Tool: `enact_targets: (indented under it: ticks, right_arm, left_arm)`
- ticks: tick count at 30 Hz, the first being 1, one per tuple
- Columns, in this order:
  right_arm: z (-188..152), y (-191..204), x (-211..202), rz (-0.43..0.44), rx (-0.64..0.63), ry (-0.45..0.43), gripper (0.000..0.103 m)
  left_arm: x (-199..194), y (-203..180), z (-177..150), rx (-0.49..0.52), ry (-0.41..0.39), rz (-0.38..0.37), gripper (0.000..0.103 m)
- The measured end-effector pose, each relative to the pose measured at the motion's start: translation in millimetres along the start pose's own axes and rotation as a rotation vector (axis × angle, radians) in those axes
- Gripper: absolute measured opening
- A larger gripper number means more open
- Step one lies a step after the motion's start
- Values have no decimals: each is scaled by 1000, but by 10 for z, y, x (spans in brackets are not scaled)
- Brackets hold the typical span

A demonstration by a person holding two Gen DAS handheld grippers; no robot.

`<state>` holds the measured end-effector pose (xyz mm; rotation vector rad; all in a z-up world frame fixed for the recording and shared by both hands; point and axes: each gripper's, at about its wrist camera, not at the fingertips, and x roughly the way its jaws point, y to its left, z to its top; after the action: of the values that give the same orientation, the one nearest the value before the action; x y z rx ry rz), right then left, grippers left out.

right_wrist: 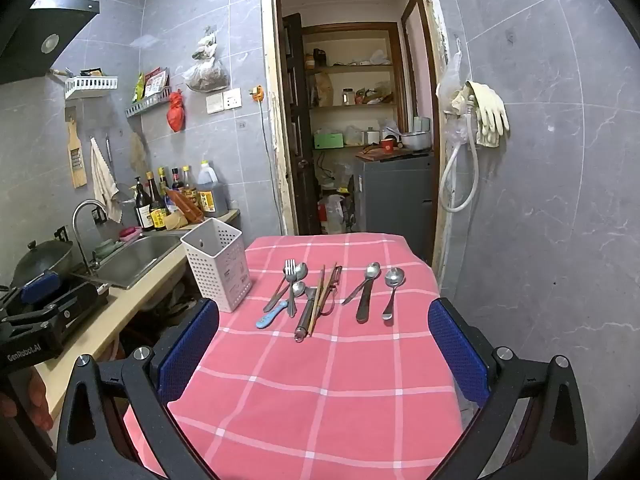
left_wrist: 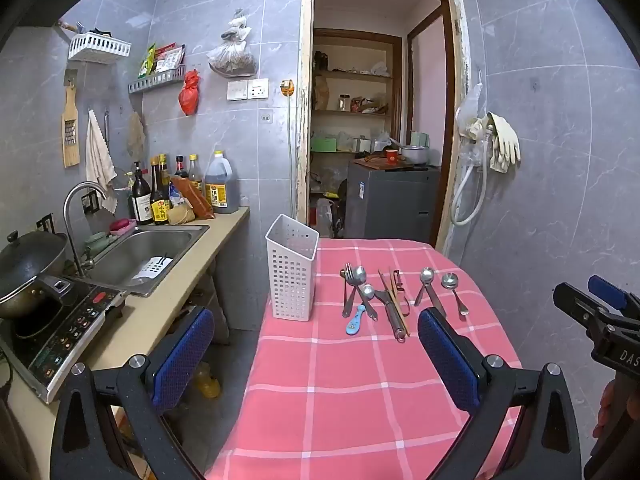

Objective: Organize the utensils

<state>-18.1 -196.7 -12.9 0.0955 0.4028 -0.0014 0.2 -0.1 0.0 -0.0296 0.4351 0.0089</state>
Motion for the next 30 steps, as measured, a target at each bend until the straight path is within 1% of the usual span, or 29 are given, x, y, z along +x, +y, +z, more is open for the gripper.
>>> enact_targets:
  ticks: [30]
  right_arm:
    - [-12,-3,17,1,0,-1,102]
  left_arm:
    - [-1,0,-1,-1,-6,-2,103]
